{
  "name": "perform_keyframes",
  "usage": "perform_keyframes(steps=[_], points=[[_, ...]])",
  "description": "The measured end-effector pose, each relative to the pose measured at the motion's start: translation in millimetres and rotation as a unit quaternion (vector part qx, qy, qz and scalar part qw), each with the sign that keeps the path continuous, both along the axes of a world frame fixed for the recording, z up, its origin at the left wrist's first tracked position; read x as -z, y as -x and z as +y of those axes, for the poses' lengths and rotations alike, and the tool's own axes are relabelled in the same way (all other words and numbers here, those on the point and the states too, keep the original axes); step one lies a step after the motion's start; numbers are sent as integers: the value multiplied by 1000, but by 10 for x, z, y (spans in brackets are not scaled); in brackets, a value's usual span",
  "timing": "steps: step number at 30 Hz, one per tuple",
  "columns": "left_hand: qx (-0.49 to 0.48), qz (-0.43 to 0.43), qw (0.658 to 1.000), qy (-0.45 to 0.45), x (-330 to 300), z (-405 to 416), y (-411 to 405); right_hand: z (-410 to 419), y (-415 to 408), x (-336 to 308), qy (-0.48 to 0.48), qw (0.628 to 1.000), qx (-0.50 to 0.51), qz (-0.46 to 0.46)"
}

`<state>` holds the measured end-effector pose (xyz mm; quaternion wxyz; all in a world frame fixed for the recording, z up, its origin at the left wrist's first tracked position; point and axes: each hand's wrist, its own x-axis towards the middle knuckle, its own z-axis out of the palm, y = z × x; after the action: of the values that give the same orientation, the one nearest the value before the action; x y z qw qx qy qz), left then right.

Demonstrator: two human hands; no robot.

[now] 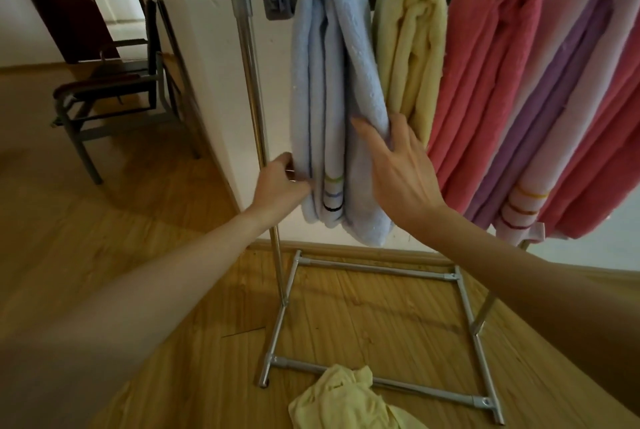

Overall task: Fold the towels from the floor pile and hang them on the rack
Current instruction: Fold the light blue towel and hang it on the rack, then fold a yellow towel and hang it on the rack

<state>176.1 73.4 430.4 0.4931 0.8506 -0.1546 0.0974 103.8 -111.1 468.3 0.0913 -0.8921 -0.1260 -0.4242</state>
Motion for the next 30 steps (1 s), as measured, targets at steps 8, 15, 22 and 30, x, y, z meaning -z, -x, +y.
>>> perform_keyframes(steps=[8, 15, 22, 30], points=[[-47, -20, 999, 11, 250, -293, 261, 77, 167, 233, -282, 954, -65, 81], [-185, -69, 980, -25, 210, 62, 142, 314, 291, 229, -284, 936, -117, 168], [-220, -128, 966, -44, 174, 498, 122, 628, 101, 276, -251, 940, -72, 219], [-177, -137, 973, -61, 278, 261, 156, 559, -68, 407, -170, 964, -21, 206]])
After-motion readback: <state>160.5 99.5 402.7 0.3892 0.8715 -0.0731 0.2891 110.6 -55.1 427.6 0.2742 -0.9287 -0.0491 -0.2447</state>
